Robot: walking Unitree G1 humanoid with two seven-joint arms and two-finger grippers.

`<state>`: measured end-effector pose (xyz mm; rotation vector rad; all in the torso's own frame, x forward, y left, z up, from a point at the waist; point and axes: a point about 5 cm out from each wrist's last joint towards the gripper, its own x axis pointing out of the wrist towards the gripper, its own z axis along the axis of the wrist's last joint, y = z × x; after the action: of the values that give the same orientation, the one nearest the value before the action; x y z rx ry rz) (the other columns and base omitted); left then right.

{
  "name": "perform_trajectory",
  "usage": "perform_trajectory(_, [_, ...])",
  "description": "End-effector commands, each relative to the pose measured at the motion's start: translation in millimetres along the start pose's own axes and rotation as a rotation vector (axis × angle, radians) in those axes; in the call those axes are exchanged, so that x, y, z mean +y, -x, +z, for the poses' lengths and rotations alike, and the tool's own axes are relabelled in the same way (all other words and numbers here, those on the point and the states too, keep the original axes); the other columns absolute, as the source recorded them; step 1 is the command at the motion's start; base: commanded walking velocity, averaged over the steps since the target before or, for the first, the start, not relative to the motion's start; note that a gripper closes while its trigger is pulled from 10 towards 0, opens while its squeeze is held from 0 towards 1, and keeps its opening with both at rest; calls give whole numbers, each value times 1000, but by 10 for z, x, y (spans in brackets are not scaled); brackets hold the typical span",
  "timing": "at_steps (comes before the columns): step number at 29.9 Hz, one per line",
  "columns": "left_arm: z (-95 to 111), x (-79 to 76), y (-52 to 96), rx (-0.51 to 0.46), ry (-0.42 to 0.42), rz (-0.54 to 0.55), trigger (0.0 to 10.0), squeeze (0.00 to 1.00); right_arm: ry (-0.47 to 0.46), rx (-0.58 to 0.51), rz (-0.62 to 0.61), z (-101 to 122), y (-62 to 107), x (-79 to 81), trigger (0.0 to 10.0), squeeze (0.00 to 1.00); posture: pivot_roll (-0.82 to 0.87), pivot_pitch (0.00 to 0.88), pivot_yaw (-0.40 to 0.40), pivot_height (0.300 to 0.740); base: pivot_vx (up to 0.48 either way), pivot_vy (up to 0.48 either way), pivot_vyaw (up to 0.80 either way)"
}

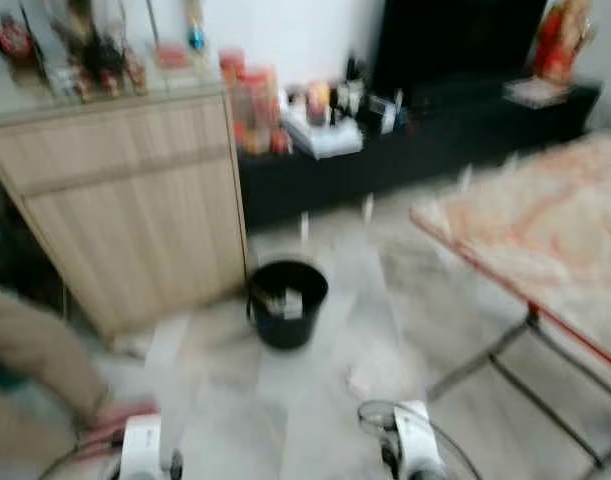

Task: Picking trash to rubbish bin

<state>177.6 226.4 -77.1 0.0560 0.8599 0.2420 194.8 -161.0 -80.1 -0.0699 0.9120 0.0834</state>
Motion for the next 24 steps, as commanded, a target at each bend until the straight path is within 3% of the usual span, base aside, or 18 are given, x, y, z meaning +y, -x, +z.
perform_trajectory(1, [4,56,-5,10,-15,19,10000,0,-14,-16,5,42,-10,42,10000,0,-8,0,-50,740,0,0,0])
perform_trajectory(24, [-1,86,-1,5,-26,7,10000,0,-27,-3,9,-22,0,94,10000,0,4,0,-29,740,0,0,0])
